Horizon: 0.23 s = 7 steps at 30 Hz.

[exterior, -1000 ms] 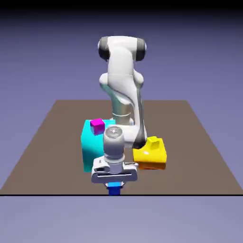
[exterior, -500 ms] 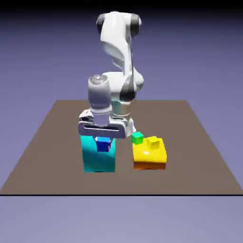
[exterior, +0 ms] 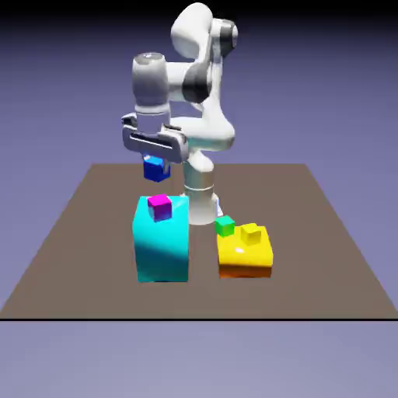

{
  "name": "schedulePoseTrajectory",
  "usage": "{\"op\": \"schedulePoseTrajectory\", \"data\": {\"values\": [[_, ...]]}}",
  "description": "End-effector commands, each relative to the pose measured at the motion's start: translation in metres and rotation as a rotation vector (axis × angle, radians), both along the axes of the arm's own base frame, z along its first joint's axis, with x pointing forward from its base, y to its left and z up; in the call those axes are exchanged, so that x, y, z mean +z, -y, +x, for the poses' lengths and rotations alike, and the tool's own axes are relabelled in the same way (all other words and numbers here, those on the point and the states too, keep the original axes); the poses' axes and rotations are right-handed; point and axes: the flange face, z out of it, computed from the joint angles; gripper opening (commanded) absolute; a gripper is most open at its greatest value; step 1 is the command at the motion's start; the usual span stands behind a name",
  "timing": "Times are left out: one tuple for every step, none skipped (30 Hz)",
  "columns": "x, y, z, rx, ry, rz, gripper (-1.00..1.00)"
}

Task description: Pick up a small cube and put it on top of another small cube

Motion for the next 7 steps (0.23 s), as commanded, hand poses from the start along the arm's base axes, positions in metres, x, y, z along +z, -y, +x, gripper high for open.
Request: {"op": "schedulePoseTrajectory", "data": {"values": [[-0.015,0.0,0.0,0.0,-0.001,-0.003,-1.0],[-0.03,0.0,-0.001,0.0,-0.001,-0.003,-1.0],[-0.039,-0.001,-0.002,0.0,-0.001,-0.003,-1.0],[-0.039,-0.001,-0.002,0.0,-0.001,-0.003,1.0],[-0.039,-0.001,-0.002,0.0,-0.001,-0.003,1.0],[-0.024,0.0,-0.001,0.0,-0.001,-0.003,1.0],[-0.009,0.0,0.0,0.0,-0.001,-0.003,1.0]]}}
